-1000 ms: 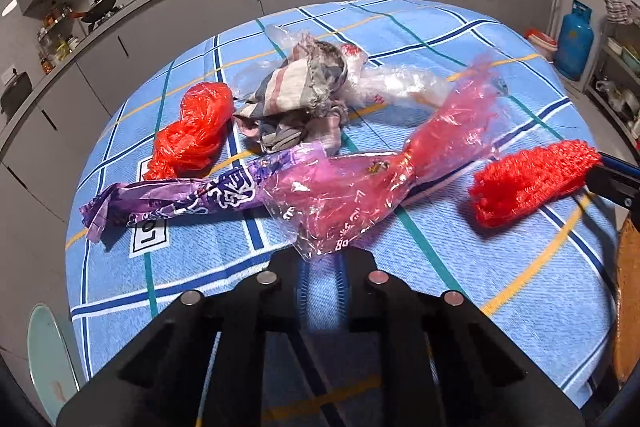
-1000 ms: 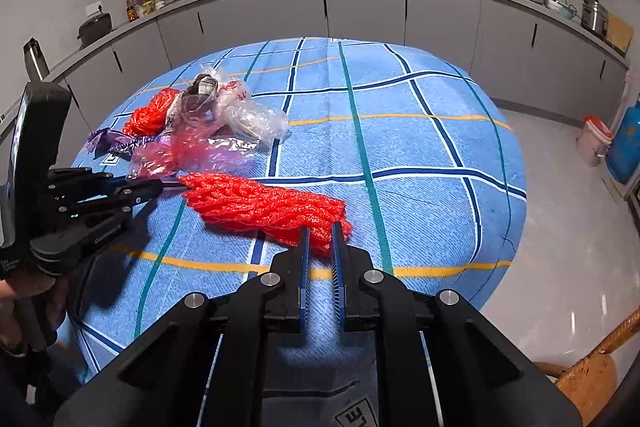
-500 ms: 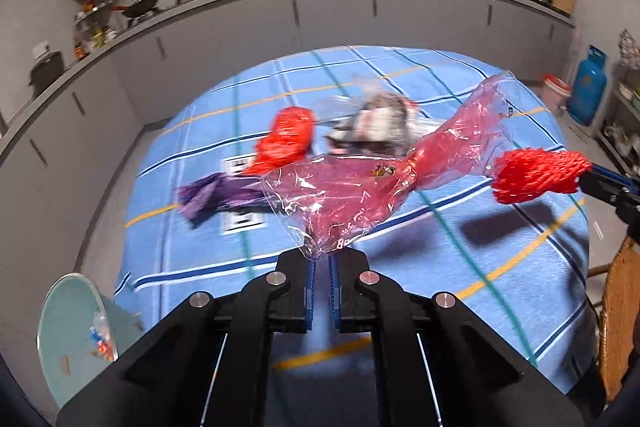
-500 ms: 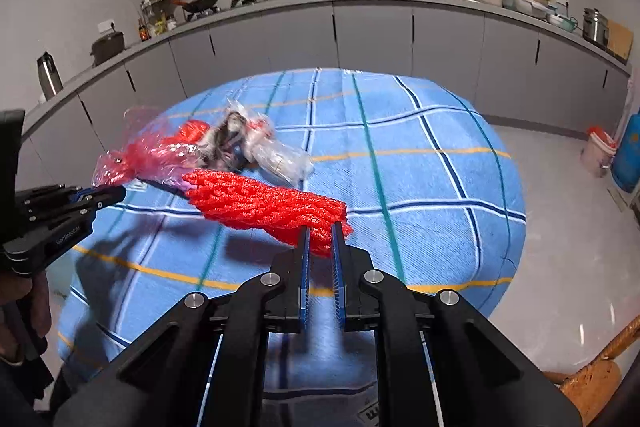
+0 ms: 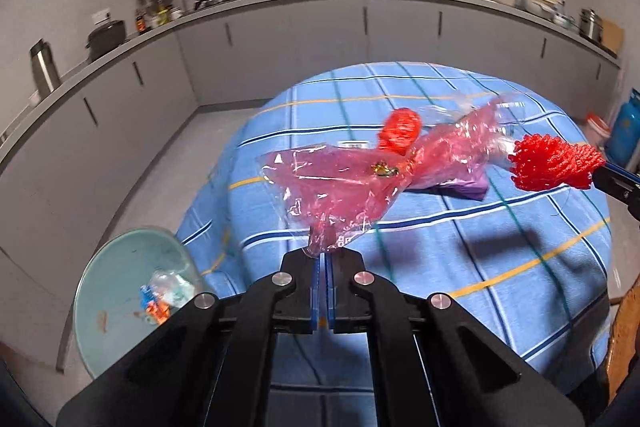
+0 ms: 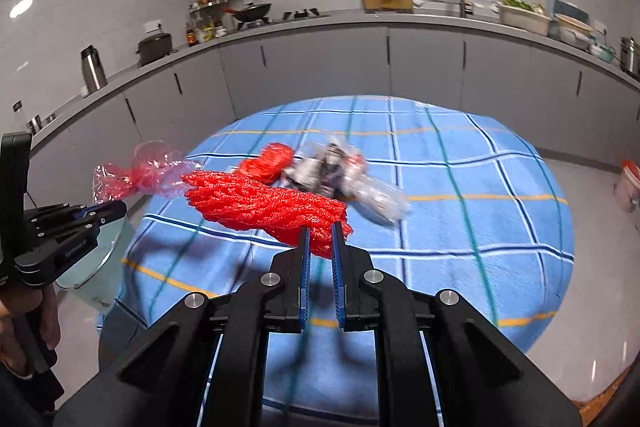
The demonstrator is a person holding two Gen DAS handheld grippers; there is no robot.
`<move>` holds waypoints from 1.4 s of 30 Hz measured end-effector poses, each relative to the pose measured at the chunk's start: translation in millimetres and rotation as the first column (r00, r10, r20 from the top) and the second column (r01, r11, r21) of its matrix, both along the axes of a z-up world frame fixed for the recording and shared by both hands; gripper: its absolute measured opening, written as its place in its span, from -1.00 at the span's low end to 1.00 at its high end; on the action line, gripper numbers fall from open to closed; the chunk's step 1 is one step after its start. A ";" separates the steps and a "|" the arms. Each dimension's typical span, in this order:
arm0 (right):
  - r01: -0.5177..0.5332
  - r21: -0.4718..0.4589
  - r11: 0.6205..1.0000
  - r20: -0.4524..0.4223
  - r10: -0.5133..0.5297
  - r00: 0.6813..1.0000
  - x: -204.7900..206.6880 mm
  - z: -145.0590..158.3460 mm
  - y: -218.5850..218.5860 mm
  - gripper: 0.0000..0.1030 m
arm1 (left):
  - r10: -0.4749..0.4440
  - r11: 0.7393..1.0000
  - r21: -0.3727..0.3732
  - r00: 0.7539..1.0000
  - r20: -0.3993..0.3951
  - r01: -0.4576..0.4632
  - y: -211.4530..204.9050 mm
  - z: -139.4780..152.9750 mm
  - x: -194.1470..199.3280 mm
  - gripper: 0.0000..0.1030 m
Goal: Collect trash
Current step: 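Carry the red mesh net and pink bag over the teal bin with both tools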
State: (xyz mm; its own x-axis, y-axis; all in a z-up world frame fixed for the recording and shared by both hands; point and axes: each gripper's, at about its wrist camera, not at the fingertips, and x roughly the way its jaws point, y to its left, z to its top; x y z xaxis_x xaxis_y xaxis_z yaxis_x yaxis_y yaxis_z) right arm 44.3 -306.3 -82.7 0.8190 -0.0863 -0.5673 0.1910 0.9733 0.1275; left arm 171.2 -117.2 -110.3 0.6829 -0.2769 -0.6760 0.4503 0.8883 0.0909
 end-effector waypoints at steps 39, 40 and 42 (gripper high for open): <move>-0.350 -0.023 0.937 0.023 0.350 0.936 104.1 24.0 159.5 -0.79 | 0.410 0.912 -0.018 0.912 0.002 -0.410 182.0 8.2 22.2 -0.96; -0.361 -0.025 0.932 0.019 0.361 0.932 106.6 23.3 165.4 -0.79 | 0.415 0.910 -0.018 0.910 0.000 -0.415 186.4 6.5 22.5 -0.96; -0.383 -0.026 0.923 0.012 0.383 0.923 111.5 20.7 176.9 -0.79 | 0.425 0.905 -0.016 0.905 -0.007 -0.425 192.3 3.2 23.5 -0.96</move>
State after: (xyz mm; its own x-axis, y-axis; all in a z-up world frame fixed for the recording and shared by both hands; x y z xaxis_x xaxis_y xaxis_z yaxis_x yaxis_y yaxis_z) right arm 155.8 -129.4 -61.9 0.8013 0.2231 -0.5551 -0.1991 0.9744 0.1042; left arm 194.7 75.1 -107.2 0.7364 0.0277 -0.6760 0.0299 0.9968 0.0735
